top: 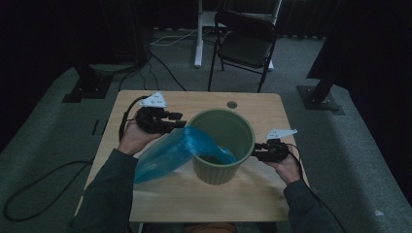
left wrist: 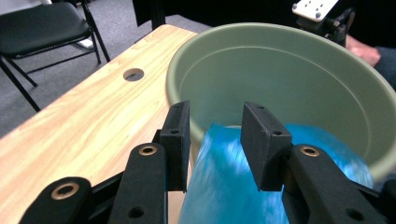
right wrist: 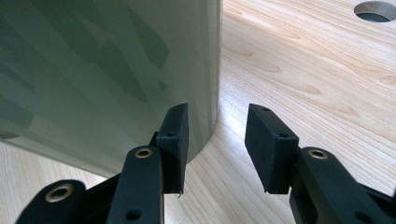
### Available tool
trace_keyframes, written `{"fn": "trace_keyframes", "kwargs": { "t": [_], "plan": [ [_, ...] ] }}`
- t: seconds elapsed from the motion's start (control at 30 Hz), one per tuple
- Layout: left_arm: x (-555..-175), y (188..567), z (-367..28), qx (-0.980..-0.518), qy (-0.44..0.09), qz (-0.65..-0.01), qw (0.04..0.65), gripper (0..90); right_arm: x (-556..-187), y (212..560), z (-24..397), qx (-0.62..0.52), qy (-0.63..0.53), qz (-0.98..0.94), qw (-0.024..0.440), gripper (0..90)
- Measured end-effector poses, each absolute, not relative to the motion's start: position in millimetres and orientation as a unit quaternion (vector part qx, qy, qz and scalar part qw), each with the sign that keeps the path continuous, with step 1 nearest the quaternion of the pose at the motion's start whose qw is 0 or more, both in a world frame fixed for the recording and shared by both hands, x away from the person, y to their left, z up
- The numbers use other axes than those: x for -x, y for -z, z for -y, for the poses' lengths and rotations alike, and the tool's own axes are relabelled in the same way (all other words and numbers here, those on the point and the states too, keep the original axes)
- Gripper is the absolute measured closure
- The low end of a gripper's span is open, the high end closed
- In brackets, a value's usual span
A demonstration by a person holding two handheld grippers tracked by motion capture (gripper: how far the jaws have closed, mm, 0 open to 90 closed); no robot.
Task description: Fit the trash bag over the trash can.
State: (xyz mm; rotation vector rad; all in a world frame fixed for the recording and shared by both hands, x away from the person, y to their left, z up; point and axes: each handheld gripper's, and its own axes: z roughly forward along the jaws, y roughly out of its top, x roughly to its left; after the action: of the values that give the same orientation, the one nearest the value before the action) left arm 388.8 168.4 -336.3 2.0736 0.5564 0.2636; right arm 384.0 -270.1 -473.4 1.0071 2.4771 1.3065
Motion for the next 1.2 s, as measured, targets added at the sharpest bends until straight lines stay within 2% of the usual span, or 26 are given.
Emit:
{"fn": "trace_keyframes", "kwargs": {
  "t": [0.2, 0.33, 0.63, 0.87, 1.0, 1.13, 1.2],
  "plan": [
    [-388.2, 354.0, -197.7, -0.838, -0.088, -0.247, 0.478, 58.4, -383.5, 473.8, 271.6, -0.339, -0.437, -0.829, 0.082, 58.5],
    [-389.1, 364.2, -207.0, -0.837, -0.07, -0.238, 0.488, 54.3, -384.1, 475.0, 271.0, -0.342, -0.432, -0.831, 0.083, 58.3],
    [-398.9, 381.4, -209.5, -0.836, -0.048, -0.25, 0.487, 38.5, -384.2, 475.8, 271.4, -0.342, -0.431, -0.831, 0.081, 58.0],
    [-400.7, 395.1, -204.9, -0.848, -0.028, -0.253, 0.465, 36.7, -383.3, 476.3, 273.0, -0.342, -0.433, -0.83, 0.079, 57.8],
    [-399.9, 402.1, -202.4, -0.852, -0.018, -0.252, 0.459, 44.5, -383.0, 476.1, 273.1, -0.341, -0.434, -0.83, 0.079, 57.6],
    [-394.6, 404.9, -196.2, -0.86, -0.026, -0.241, 0.449, 69.4, -382.2, 475.8, 272.5, -0.341, -0.433, -0.831, 0.078, 57.4],
    [-393.8, 403.6, -195.4, -0.86, -0.028, -0.237, 0.451, 78.4, -381.6, 475.0, 272.5, -0.339, -0.434, -0.831, 0.079, 57.5]
  ]
}}
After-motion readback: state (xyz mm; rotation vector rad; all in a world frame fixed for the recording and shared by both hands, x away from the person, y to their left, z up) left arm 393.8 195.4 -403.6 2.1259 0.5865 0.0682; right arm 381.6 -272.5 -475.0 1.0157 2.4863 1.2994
